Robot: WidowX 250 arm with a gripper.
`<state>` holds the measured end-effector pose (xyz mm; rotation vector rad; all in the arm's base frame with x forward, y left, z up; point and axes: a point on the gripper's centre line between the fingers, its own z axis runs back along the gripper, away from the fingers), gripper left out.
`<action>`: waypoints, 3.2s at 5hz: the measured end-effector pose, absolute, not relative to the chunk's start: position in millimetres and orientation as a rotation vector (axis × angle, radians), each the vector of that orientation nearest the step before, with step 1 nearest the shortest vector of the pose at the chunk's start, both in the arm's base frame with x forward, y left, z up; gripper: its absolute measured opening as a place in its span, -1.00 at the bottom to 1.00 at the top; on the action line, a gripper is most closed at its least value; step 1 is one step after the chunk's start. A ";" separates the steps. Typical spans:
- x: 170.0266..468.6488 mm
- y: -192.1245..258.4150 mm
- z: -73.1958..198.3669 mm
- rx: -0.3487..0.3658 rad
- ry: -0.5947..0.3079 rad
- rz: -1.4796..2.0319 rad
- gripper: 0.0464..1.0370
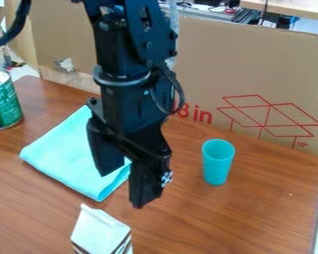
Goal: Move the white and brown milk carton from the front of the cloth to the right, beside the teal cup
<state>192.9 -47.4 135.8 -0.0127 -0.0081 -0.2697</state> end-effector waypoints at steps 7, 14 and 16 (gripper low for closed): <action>163.3 -41.6 115.1 -0.018 0.016 -0.199 0.93; 217.3 -78.8 128.0 -0.037 -0.053 -0.206 0.63; 268.5 -105.7 107.8 -0.081 -0.022 -0.247 0.63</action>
